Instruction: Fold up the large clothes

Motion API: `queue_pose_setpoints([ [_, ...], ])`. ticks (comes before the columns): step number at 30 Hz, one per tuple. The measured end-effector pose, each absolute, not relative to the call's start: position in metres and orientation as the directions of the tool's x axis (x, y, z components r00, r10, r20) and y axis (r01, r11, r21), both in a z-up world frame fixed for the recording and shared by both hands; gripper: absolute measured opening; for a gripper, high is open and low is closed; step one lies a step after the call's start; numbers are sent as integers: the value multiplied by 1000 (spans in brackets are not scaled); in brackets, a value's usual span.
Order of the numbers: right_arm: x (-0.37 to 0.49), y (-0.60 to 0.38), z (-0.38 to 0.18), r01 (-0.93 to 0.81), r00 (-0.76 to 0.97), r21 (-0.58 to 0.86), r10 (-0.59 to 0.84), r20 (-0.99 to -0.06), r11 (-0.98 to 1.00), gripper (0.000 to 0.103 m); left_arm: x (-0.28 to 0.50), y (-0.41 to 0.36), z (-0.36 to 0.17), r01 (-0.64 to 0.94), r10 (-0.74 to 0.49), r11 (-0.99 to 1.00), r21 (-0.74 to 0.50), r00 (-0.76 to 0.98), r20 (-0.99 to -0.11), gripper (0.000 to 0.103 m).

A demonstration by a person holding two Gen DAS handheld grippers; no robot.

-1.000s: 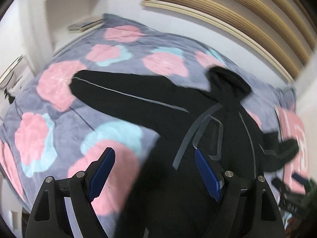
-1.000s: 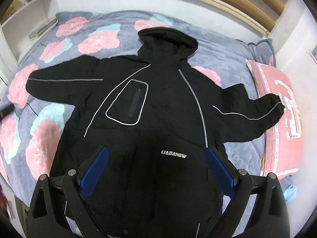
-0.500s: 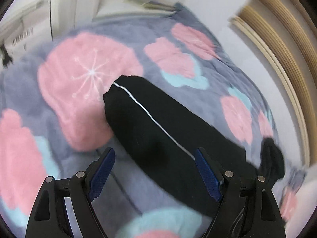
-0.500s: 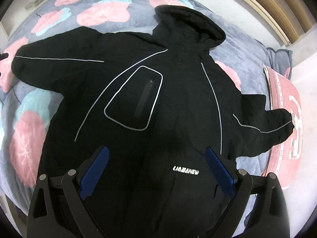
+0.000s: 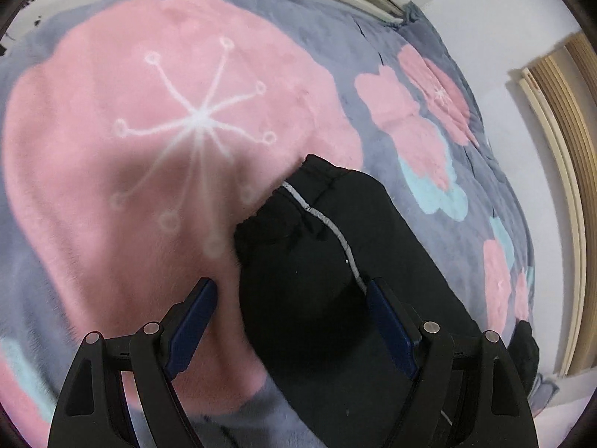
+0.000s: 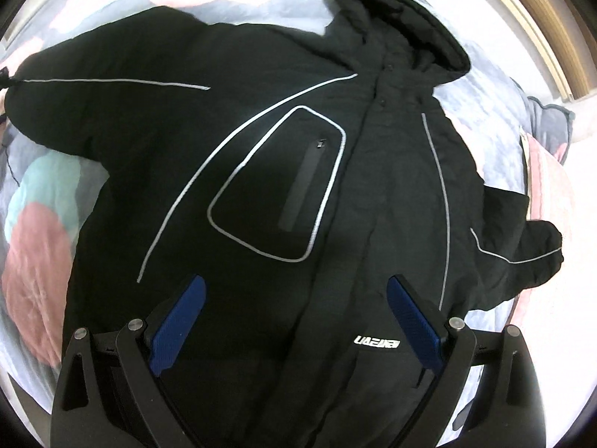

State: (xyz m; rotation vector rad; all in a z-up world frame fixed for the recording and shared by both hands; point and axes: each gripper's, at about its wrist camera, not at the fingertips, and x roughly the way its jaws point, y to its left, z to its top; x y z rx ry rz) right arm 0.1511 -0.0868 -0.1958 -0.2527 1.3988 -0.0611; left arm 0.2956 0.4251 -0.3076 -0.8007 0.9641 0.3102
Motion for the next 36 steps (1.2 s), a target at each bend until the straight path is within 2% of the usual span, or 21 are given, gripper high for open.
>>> queue_pose_setpoints([
  [2, 152, -83, -196, -113, 179, -214, -192, -965, 970, 99, 296, 425, -307, -540, -115, 692, -479, 573, -812, 53],
  [3, 152, -82, -195, -115, 184, -214, -191, -964, 970, 99, 295, 423, -303, -532, -98, 708, -464, 576, -811, 46],
  [4, 151, -82, -194, -115, 189, -215, -191, -963, 970, 99, 293, 421, -298, -516, -93, 723, -459, 585, -805, 28],
  [5, 151, -82, -193, -114, 194, -215, -190, -962, 970, 99, 290, 418, -292, -497, -98, 734, -462, 596, -797, 24],
  [10, 145, -88, -188, -93, 200, -196, -175, -964, 976, 99, 270, 393, -238, -410, -55, 814, -411, 650, -758, 21],
  [11, 143, -90, -186, -89, 204, -192, -170, -964, 977, 99, 266, 385, -227, -384, -58, 830, -404, 661, -748, 15],
  [14, 136, -97, -178, -77, 223, -182, -160, -961, 980, 99, 253, 351, -190, -288, -87, 875, -390, 698, -710, 15],
  [21, 118, -129, -162, -5, 265, -150, -143, -954, 989, 99, 238, 209, -132, 30, -267, 935, -353, 715, -646, 15],
  [26, 106, -169, -162, 77, 266, -147, -162, -950, 986, 99, 239, 67, -135, 280, -458, 888, -365, 615, -642, 15],
  [30, 99, -205, -167, 154, 253, -150, -186, -950, 977, 99, 237, -33, -158, 424, -570, 816, -392, 483, -665, 15],
  [33, 98, -233, -177, 205, 227, -159, -205, -952, 966, 99, 238, -86, -187, 481, -613, 771, -418, 380, -693, 15],
  [36, 99, -255, -188, 239, 204, -174, -225, -953, 955, 99, 242, -136, -235, 501, -602, 752, -428, 258, -755, 15],
])
